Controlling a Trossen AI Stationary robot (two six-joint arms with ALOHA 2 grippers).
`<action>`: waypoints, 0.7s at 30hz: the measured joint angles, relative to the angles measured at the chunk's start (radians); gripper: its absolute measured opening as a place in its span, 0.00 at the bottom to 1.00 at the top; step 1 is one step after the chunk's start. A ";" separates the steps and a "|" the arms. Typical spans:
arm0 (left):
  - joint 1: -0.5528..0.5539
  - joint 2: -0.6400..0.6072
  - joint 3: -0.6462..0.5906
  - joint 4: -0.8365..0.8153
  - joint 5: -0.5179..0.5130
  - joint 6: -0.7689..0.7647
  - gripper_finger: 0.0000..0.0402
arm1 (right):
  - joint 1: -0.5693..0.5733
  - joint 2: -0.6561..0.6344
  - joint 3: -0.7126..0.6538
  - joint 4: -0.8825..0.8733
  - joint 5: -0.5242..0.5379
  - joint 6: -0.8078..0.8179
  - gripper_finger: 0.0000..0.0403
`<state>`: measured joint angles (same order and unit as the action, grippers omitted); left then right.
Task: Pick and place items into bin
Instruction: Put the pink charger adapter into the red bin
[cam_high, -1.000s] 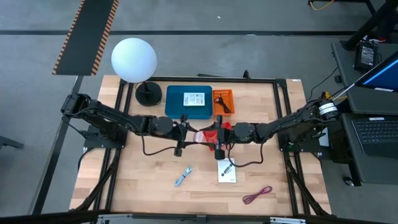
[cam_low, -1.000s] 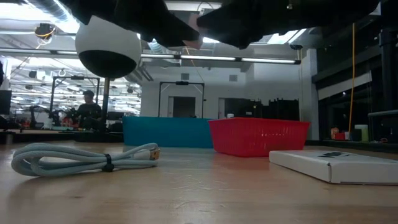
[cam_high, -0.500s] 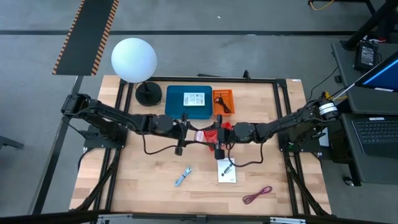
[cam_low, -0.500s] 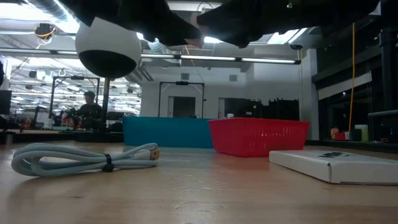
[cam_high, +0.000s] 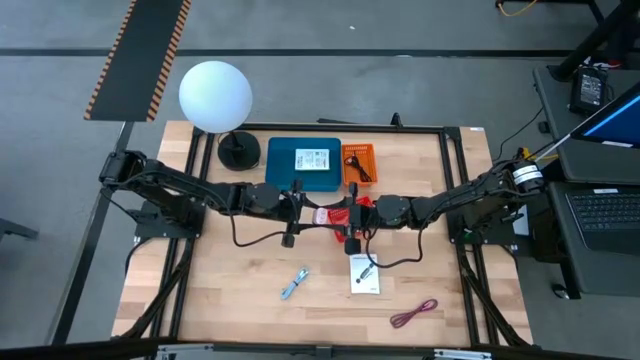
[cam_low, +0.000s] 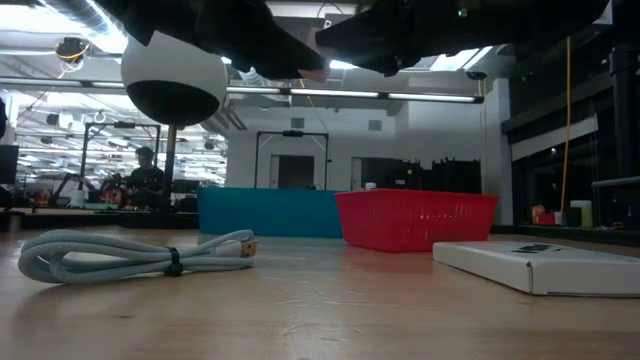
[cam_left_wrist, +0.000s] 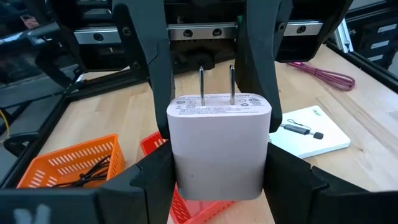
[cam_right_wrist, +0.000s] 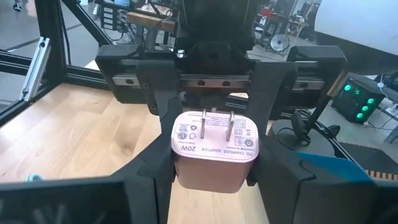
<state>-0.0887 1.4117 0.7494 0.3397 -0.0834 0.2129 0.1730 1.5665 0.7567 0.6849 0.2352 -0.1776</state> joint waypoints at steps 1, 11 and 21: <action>0.000 0.000 0.000 0.000 0.000 0.001 0.49 | 0.000 0.000 0.000 -0.001 0.000 0.000 0.40; -0.001 -0.004 0.000 -0.001 -0.042 0.004 0.55 | 0.000 -0.006 0.001 -0.007 0.001 -0.020 0.40; -0.009 -0.023 0.000 -0.032 -0.063 0.001 0.57 | 0.001 -0.064 0.001 -0.123 0.028 -0.018 0.40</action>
<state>-0.0981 1.3888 0.7494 0.3080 -0.1459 0.2140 0.1738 1.5022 0.7580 0.5615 0.2632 -0.1956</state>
